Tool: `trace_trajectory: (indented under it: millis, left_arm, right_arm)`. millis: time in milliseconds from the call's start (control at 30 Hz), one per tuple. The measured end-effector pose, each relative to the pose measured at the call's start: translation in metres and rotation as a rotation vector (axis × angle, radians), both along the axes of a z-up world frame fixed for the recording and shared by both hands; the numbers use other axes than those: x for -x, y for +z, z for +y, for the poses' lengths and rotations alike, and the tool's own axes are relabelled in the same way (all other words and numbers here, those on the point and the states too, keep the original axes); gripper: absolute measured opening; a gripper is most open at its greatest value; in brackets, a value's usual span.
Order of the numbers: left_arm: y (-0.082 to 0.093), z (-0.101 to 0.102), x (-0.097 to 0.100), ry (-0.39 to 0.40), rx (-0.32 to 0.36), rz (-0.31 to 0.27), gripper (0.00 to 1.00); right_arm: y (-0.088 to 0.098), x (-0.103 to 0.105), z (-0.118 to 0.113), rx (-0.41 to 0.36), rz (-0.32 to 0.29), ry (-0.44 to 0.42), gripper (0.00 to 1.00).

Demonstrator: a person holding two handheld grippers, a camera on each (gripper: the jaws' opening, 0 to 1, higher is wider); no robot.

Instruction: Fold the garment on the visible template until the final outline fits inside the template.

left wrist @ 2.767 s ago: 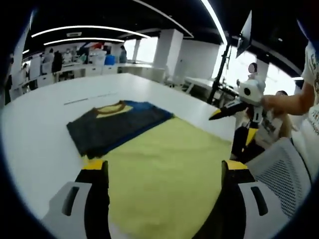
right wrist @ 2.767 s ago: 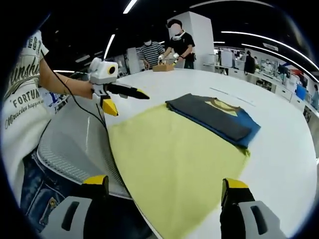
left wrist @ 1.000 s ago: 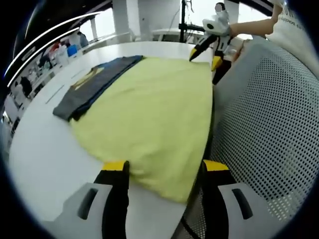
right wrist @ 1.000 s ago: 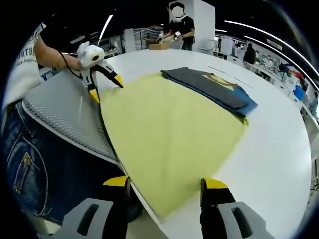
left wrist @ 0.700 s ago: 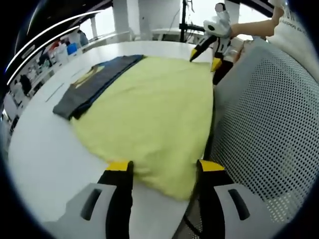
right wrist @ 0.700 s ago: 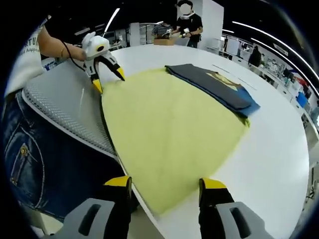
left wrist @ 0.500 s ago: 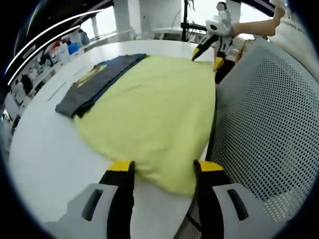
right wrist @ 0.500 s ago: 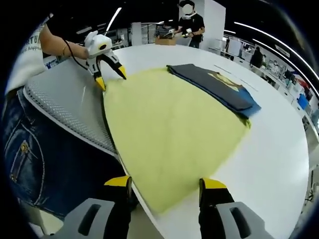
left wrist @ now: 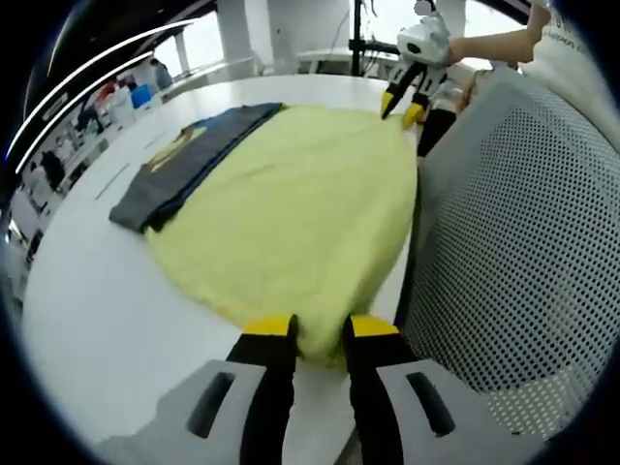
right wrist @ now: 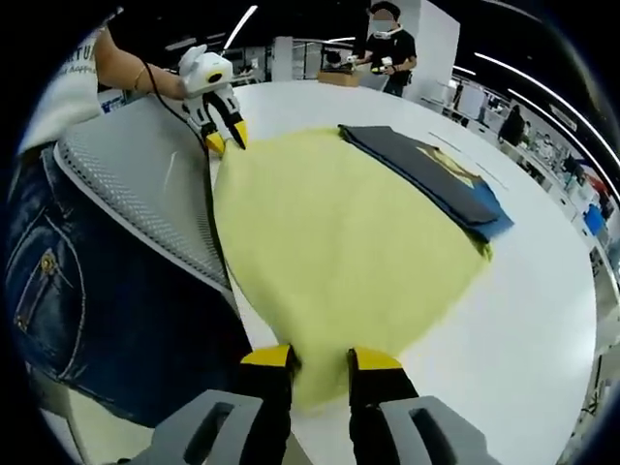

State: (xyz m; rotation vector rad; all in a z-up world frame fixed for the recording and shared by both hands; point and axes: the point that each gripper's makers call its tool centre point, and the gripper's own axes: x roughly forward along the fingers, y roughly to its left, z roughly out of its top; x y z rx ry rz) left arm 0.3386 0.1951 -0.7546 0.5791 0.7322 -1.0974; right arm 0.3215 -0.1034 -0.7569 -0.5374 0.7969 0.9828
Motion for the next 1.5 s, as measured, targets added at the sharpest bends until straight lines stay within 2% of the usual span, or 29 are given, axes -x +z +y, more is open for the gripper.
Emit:
trace_trajectory:
  millis: [233, 367, 433, 500, 867, 1333, 1500]
  left_arm:
    - [-0.001, 0.002, -0.002, 0.001, -0.012, -0.006, 0.06]
    - [-0.002, 0.003, -0.003, 0.02, -0.013, 0.008, 0.04]
    - [-0.002, 0.005, -0.005, 0.033, -0.028, 0.003, 0.03]
    - [-0.001, 0.004, -0.006, 0.054, -0.016, 0.007, 0.02]
    - [0.01, 0.006, -0.007, 0.142, 0.026, 0.012, 0.02]
    - [0.016, 0.008, 0.001, 0.177, 0.051, 0.021, 0.02]
    - [0.022, 0.004, 0.006, 0.196, 0.08, 0.057, 0.02]
  right_arm:
    - [0.0, -0.004, -0.001, -0.011, -0.001, -0.017, 0.08]
    - [0.0, -0.01, -0.005, -0.023, 0.004, -0.051, 0.02]
    - [0.0, -0.01, -0.005, -0.035, 0.018, -0.065, 0.01]
    - [0.001, -0.011, -0.005, -0.041, 0.024, -0.069, 0.0]
    - [0.01, -0.01, -0.004, -0.076, 0.032, -0.1, 0.0]
    - [0.015, 0.0, 0.001, -0.1, 0.051, -0.113, 0.0]
    - [0.019, 0.004, 0.0, -0.101, 0.051, -0.114, 0.0]
